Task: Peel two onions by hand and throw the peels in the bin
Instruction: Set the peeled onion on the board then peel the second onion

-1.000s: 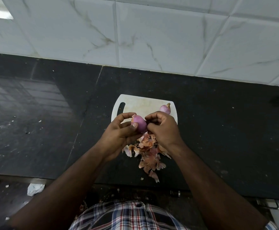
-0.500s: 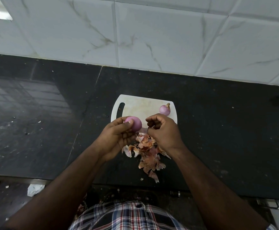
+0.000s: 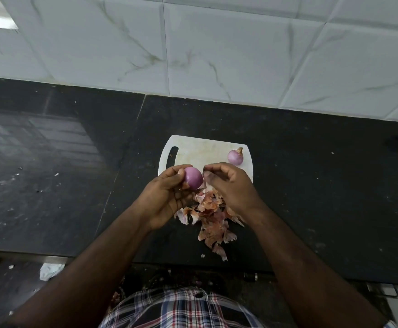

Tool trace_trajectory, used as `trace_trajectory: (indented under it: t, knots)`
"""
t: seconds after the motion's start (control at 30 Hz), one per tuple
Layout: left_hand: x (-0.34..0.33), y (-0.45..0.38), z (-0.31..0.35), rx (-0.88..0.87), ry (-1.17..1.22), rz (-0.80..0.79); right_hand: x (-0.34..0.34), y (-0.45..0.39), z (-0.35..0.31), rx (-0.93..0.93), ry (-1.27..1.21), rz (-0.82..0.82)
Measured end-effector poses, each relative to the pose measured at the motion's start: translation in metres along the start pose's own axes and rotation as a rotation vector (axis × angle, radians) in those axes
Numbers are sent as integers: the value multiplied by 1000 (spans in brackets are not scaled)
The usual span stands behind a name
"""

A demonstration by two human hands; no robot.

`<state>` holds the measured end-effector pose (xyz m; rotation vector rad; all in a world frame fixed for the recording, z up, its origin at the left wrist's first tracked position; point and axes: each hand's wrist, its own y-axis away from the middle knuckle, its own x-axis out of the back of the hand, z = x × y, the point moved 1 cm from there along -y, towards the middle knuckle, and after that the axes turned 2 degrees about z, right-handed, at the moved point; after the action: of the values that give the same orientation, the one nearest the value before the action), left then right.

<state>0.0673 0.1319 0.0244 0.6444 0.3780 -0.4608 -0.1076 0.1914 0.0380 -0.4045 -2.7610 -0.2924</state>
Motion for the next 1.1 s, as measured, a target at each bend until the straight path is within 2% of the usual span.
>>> trace_trajectory:
  t: [0.07,0.17,0.3,0.6,0.87,1.1]
  knots:
    - [-3,0,0,-3,12,-7,-3,1,-1,31,17,-13]
    - [-4,1,0,-26,-9,-35,-7,0,-1,72,23,60]
    - [-2,1,0,-81,-121,-5,-7,0,-1,98,51,68]
    - [-2,2,-3,-79,-75,14,0,1,-3,101,66,79]
    - [-1,5,0,-59,-39,-2,1,0,3,101,263,75]
    - [0,7,2,-20,91,29,-1,3,7,95,460,51]
